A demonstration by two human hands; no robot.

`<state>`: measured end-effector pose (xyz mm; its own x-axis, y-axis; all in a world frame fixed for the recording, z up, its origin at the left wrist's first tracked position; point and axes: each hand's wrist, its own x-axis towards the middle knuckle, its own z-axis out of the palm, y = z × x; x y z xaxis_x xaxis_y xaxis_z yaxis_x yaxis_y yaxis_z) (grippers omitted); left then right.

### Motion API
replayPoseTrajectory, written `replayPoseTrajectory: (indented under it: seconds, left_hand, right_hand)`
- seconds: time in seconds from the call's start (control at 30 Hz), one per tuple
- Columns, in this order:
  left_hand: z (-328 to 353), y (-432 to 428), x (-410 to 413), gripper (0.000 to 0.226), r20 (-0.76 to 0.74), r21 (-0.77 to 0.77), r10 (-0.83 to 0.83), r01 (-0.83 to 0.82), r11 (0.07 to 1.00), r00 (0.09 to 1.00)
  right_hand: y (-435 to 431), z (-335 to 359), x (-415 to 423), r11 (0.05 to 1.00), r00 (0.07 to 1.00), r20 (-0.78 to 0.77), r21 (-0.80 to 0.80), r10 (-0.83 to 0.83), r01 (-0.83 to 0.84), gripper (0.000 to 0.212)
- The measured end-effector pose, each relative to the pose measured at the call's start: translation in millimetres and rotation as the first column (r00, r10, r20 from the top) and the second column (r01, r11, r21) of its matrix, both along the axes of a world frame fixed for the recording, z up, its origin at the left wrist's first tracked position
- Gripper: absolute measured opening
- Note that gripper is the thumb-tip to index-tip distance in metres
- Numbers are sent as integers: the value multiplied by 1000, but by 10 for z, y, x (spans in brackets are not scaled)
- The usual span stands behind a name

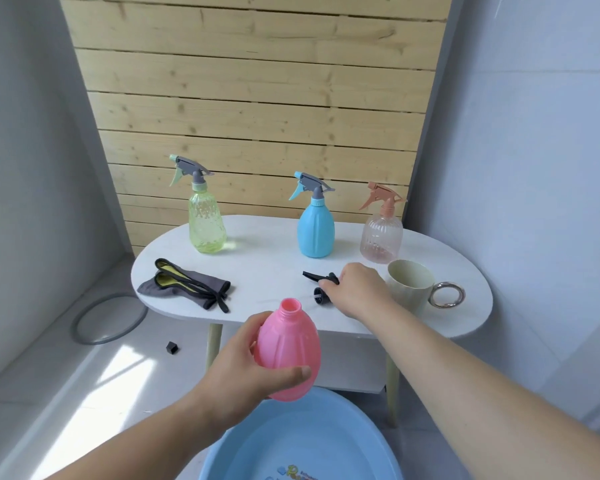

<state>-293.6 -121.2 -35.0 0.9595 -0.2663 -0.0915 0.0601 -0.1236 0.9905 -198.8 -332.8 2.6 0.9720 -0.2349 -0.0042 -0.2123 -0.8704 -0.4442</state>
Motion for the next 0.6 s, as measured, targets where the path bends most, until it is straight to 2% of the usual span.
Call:
replayPoseTrajectory:
  seconds: [0.13,0.37,0.5,0.6]
  left_hand:
    - [-71,84,1,76,0,11,-5,5,1000,1000]
    - [-115,88,23,74,-6,19,-7,7,1000,1000]
    - [-118,57,28,76,-6,12,0,1,1000,1000]
    - [-123,38,22,76,-11,6,-3,3,1000,1000]
  right_hand:
    - [72,-153,195,992,992,-67,62,-106,110,41]
    - [96,-136,317,925,972,-155,311,-179,220,30]
    - [115,-124,314,911,967,-179,339,-183,236,24]
    - [106,-137,294,907,970,-169,356,-174,225,28]
